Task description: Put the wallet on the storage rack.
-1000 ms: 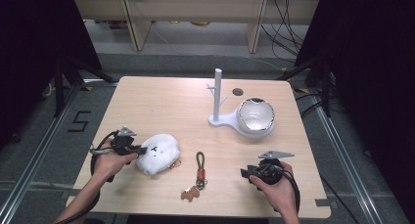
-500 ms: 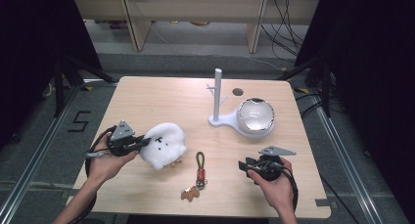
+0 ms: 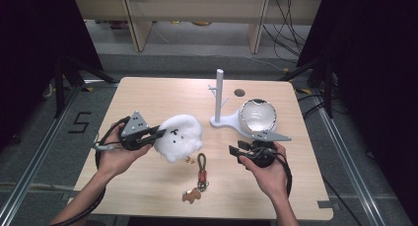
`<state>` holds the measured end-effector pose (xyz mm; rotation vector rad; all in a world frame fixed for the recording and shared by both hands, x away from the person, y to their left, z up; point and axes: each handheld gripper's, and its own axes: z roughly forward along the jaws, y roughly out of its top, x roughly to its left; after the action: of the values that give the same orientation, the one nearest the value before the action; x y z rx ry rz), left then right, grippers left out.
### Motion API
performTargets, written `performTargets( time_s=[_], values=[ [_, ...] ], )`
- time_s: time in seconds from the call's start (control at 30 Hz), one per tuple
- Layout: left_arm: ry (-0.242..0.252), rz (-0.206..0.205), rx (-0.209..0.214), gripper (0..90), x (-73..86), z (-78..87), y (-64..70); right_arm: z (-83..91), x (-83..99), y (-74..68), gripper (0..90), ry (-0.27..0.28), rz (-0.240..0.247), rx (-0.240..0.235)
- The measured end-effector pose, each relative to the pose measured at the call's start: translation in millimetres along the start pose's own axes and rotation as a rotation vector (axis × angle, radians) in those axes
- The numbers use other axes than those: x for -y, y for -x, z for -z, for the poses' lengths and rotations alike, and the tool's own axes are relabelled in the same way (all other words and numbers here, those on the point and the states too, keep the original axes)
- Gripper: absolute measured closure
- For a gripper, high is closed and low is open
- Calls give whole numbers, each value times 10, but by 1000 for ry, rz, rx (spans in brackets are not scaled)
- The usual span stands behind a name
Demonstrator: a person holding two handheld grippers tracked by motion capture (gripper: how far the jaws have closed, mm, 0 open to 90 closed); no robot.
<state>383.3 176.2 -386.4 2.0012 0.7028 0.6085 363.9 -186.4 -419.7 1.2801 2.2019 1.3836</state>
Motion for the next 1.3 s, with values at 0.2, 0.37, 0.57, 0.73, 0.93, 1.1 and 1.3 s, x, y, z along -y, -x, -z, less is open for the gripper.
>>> performTargets(
  time_s=[0.2,0.37,0.57,0.73,0.93,1.1,1.3],
  values=[
    [-2,-26,21,807,-92,-64,94,-77,-201,-106,560,14,17,-20],
    [-2,-75,51,806,-181,-123,187,-148,-301,-127,536,22,35,-26],
    [-4,-106,80,805,-244,-173,242,-214,-366,-124,511,35,48,-39],
    [6,-124,95,805,-270,-200,301,-229,-395,-162,497,31,31,-46],
    [3,-166,115,804,-301,-214,352,-276,-420,-132,482,40,72,-43],
    [13,-179,119,804,-331,-224,383,-285,-425,-127,531,25,75,-69],
    [36,-176,118,803,-372,-244,432,-258,-411,-159,683,32,68,-63]
  ],
)
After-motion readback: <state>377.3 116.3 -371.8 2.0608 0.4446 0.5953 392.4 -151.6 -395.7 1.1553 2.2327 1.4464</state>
